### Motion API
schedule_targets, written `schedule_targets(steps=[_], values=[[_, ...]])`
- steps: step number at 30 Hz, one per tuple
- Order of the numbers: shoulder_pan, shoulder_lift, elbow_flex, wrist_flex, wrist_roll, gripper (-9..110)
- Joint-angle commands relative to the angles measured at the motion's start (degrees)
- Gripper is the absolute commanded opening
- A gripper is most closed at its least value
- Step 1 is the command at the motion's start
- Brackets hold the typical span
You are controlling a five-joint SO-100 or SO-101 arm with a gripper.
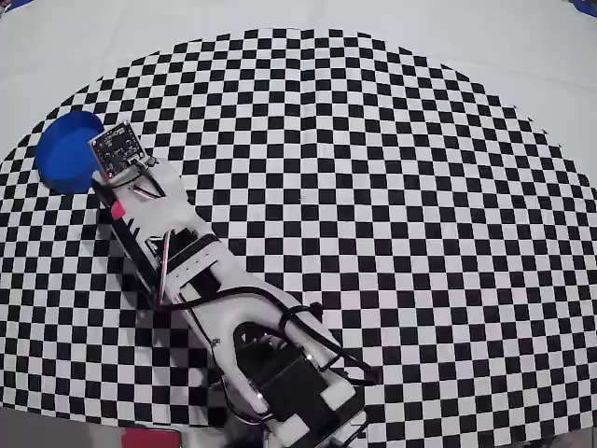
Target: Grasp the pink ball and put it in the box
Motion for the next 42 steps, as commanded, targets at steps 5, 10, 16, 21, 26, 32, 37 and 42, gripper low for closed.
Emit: schedule_targets(steps=[5, 10, 16, 21, 26, 32, 37, 42], values=[[-1.1, -2.4, -3.8, -1.1, -0.4, 0], [-1.1, -6.4, -7.6, -1.1, -0.2, 0], [-1.1, -11.1, -12.3, -1.1, 0.2, 0], [-0.9, -15.6, -16.8, -1.1, 0.3, 0], [-0.8, -19.2, -20.0, -1.1, 0.3, 0], [-1.1, -24.3, -24.8, -1.1, 0.3, 0], [-1.1, -27.9, -28.3, -1.2, 0.3, 0], [-1.1, -30.8, -30.9, -1.2, 0.4, 0]])
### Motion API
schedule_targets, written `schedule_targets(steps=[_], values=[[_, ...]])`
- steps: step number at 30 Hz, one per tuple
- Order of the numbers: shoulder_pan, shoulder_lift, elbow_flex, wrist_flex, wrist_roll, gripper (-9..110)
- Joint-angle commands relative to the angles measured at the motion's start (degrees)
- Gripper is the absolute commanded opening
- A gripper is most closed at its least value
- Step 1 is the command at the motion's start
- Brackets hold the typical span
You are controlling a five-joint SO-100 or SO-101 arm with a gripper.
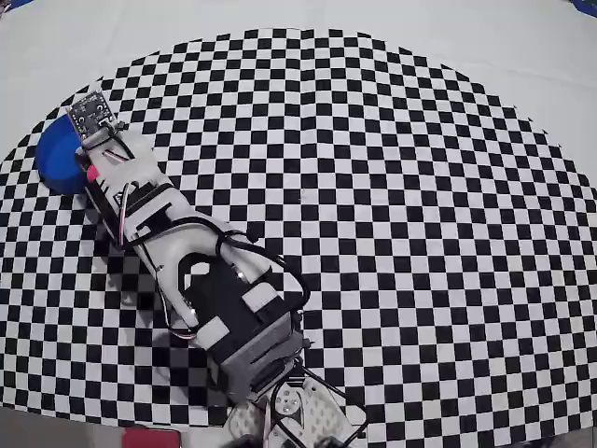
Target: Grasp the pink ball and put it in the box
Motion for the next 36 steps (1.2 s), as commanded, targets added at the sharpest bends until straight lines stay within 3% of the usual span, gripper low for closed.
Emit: schedule_targets(steps=[1, 36], values=[[-0.5, -0.7, -4.0, -1.1, 0.4, 0], [-1.2, -19.0, -24.7, 0.8, 0.4, 0]])
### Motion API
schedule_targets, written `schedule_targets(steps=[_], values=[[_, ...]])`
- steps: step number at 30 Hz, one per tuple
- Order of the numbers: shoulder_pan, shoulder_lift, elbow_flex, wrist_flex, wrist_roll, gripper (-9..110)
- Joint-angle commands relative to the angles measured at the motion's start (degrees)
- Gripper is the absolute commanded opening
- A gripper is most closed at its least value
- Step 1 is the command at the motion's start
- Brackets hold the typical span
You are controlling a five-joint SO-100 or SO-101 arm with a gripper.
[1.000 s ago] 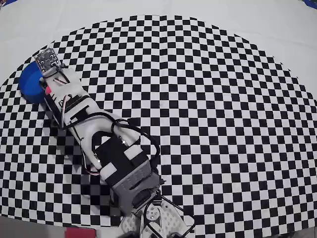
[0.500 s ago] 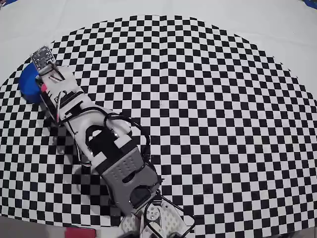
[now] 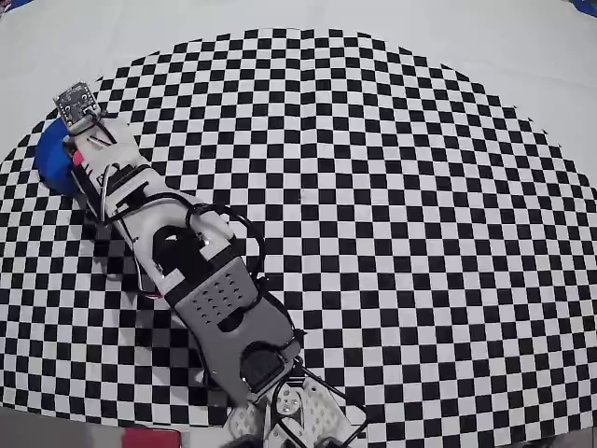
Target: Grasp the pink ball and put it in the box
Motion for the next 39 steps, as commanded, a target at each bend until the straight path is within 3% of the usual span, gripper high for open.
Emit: schedule_targets(steps=[1, 39], values=[[-0.4, -0.6, -4.3, 0.4, 0.4, 0], [-0.6, -17.1, -24.3, 3.8, 0.4, 0]])
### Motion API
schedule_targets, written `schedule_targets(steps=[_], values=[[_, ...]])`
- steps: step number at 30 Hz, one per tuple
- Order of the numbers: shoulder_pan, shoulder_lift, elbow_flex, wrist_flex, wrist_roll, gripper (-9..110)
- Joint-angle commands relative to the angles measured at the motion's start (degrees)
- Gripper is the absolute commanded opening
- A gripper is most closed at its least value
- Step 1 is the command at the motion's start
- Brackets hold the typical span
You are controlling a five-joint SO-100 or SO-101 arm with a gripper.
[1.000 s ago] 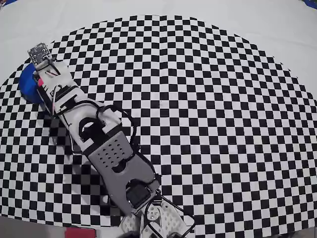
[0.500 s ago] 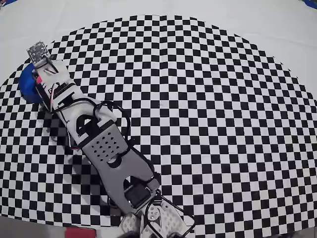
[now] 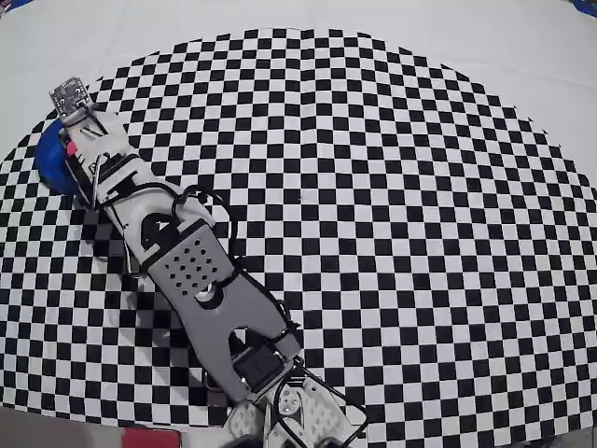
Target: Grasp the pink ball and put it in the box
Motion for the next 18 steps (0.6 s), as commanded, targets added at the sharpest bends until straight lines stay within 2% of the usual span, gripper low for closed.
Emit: schedule_targets(steps=[1, 18], values=[[-0.6, 0.3, -3.4, 0.4, 0.4, 0], [-2.1, -1.1, -4.5, 0.9, 0.4, 0]])
